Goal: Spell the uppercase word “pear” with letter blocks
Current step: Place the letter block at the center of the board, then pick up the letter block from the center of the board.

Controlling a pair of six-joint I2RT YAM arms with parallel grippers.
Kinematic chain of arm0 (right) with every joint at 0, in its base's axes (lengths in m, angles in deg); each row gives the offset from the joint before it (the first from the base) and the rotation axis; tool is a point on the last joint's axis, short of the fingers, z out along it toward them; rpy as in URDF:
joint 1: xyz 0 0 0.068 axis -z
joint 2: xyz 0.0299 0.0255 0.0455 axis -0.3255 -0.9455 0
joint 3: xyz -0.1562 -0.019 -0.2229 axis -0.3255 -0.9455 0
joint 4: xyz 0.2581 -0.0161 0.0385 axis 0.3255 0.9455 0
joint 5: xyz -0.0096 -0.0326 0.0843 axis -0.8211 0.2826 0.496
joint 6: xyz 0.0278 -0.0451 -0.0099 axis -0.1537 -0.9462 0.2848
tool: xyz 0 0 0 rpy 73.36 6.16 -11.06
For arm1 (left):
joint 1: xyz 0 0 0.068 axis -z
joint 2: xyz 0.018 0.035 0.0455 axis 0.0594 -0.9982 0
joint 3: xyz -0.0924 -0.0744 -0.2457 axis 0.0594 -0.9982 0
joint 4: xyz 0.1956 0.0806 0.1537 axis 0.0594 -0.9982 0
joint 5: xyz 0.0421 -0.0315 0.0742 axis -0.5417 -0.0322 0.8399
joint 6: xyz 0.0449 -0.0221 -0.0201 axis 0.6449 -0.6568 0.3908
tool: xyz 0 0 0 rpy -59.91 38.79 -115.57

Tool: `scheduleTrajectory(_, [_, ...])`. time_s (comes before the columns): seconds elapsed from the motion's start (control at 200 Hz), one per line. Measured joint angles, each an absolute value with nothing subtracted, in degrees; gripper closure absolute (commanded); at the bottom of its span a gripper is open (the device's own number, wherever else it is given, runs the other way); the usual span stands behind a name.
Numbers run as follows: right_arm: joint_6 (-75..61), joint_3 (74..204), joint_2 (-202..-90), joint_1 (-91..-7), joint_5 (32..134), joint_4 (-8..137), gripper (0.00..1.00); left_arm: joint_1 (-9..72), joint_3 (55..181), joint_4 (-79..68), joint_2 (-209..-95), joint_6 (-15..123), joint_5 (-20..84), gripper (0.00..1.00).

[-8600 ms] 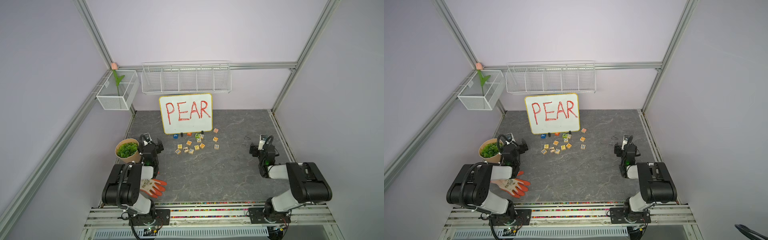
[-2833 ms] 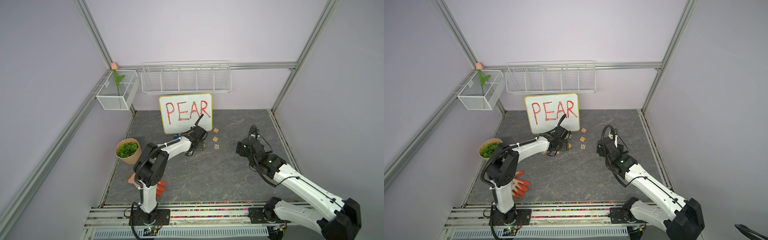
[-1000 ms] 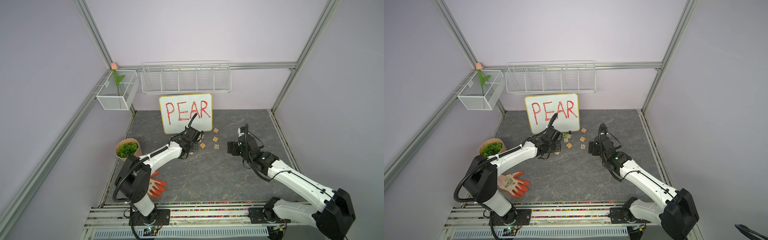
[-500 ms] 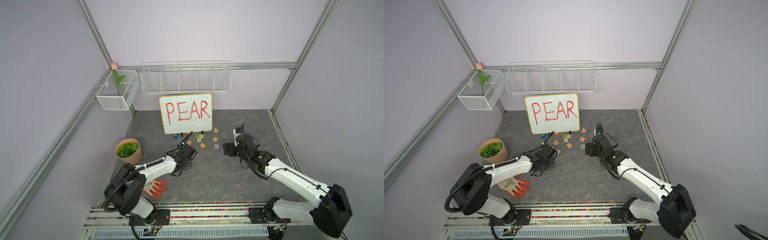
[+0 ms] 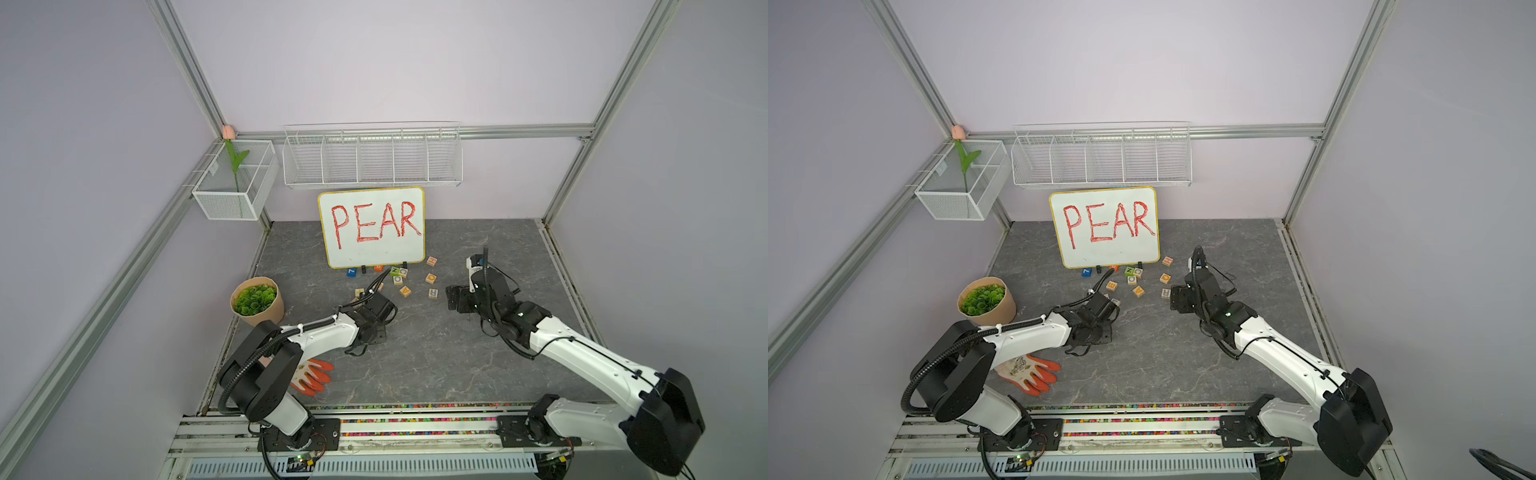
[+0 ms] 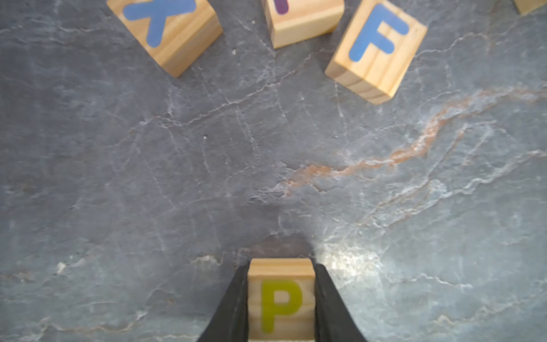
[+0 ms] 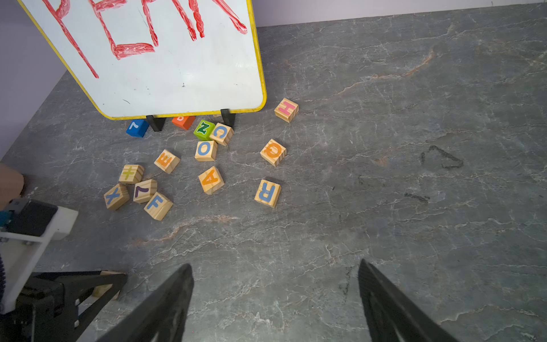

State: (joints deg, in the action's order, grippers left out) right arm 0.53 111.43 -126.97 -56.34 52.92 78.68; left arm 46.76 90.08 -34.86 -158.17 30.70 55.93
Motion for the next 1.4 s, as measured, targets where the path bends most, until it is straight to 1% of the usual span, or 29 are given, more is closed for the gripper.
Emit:
scheduleTrajectory(0.11, [0.53,111.43,-126.99,-56.34,52.88,78.68,0.11,46.93,90.08,-34.81,-158.22,30.7,56.24,0.72])
scheduleTrajectory(0.175, [0.51,111.43,-126.99,-56.34,52.86,78.68,0.11,46.93,90.08,-34.81,-158.22,30.72,56.35,0.68])
scheduleTrajectory(0.52, [0.42,113.55,-128.72,-56.38,52.73,78.94,0.11,47.26,90.08,-34.22,-158.59,30.77,57.04,0.6])
scheduleTrajectory(0.63, [0.27,113.98,-128.8,-56.38,52.75,78.88,0.11,47.35,90.08,-34.13,-158.59,30.77,57.18,0.52])
scheduleTrajectory(0.84, [0.25,113.98,-128.8,-56.38,52.68,78.92,0.11,47.35,90.41,-34.81,-158.57,31.2,57.22,0.43])
scheduleTrajectory(0.915, [0.25,113.98,-128.8,-56.38,52.53,78.92,0.11,47.35,91.06,-36.12,-158.57,31.47,57.44,0.41])
scheduleTrajectory(1.02, [0.09,113.98,-128.8,-56.38,52.2,78.92,0.11,47.35,92.7,-37.96,-158.5,31.99,58.09,0.4])
scheduleTrajectory(1.23, [0.09,113.98,-128.8,-56.38,51.35,78.92,0.11,47.33,98.91,-41.94,-156.6,34.9,60.91,0.32])
scheduleTrajectory(1.4, [0.11,113.98,-128.8,-56.38,50.54,78.9,0.11,47.33,105.01,-42.13,-156.4,35.51,63.21,0.3])
